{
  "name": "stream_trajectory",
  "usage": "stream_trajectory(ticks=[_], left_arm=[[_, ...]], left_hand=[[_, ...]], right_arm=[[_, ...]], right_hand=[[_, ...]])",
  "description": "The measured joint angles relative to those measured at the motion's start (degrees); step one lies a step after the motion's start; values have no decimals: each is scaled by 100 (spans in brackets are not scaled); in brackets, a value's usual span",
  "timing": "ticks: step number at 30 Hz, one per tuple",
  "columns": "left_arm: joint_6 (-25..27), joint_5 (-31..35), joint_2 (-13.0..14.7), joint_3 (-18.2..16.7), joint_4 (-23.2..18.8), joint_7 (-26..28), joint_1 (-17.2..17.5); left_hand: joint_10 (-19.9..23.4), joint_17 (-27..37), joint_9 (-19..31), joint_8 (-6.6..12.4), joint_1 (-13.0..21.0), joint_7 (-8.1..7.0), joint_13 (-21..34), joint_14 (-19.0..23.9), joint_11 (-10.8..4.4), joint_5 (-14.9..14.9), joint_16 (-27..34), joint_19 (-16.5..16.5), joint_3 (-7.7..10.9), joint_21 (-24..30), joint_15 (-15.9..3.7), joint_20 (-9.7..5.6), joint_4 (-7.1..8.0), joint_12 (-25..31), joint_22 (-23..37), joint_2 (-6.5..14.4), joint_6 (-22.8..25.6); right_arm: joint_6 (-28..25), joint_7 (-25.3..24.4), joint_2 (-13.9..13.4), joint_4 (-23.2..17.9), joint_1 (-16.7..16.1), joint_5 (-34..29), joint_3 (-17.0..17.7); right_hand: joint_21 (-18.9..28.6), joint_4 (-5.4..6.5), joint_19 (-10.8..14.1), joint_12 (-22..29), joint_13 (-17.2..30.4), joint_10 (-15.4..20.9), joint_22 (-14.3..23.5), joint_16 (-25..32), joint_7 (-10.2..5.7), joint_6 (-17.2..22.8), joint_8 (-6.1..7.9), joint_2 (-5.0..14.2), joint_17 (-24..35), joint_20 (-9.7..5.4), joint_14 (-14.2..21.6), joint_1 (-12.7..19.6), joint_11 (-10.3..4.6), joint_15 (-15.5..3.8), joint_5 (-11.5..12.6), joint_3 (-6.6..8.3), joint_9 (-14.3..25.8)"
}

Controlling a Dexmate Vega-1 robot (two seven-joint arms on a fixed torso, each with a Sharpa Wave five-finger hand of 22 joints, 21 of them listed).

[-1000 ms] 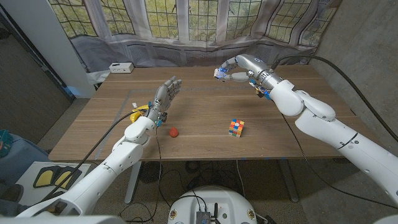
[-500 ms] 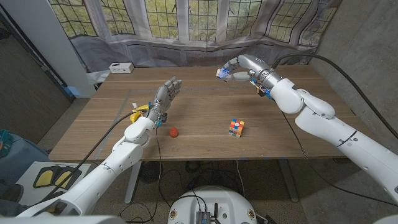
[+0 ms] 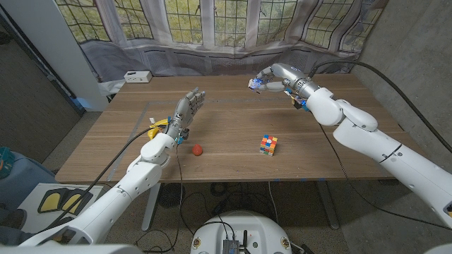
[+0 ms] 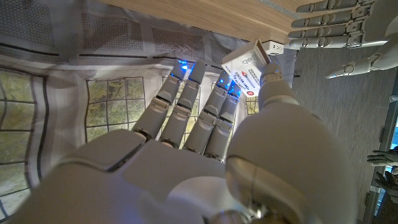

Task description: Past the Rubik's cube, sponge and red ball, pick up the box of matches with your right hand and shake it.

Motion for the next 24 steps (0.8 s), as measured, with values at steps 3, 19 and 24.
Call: stream_trajectory(ticks=[3, 19, 24], left_arm=[[-12, -2, -4, -1, 14, -5, 0], [-37, -6, -27, -5, 55, -19, -29], [-44, -5, -36, -8, 59, -19, -43]], left_hand=[[0, 0, 0, 0, 0, 0, 0, 0, 0, 0, 0, 0, 0, 0, 0, 0, 0, 0, 0, 0, 0], [0, 0, 0, 0, 0, 0, 0, -31, 0, 0, 0, 0, 0, 0, 31, 0, 0, 0, 0, 0, -1], [0, 0, 0, 0, 0, 0, 0, -31, 0, 0, 0, 0, 0, 0, 31, 0, 0, 0, 0, 0, -1]], right_arm=[[-84, 20, 5, 32, 36, -1, -31], [-426, 92, 18, 205, 263, -180, -306], [-624, 160, 18, 247, 336, -353, -412]], right_hand=[[0, 0, 0, 0, 0, 0, 0, 0, 0, 0, -4, 0, 0, 0, 0, 0, 0, 0, -1, 0, 0], [-40, 0, 0, -1, -2, -10, 0, 0, 11, 11, 5, -1, 1, 0, 0, 1, 10, 0, -36, 0, 2], [-40, 0, 0, -1, -2, -10, 0, 0, 11, 11, 6, -1, 7, 0, 0, 1, 10, 0, -15, 0, 3]])
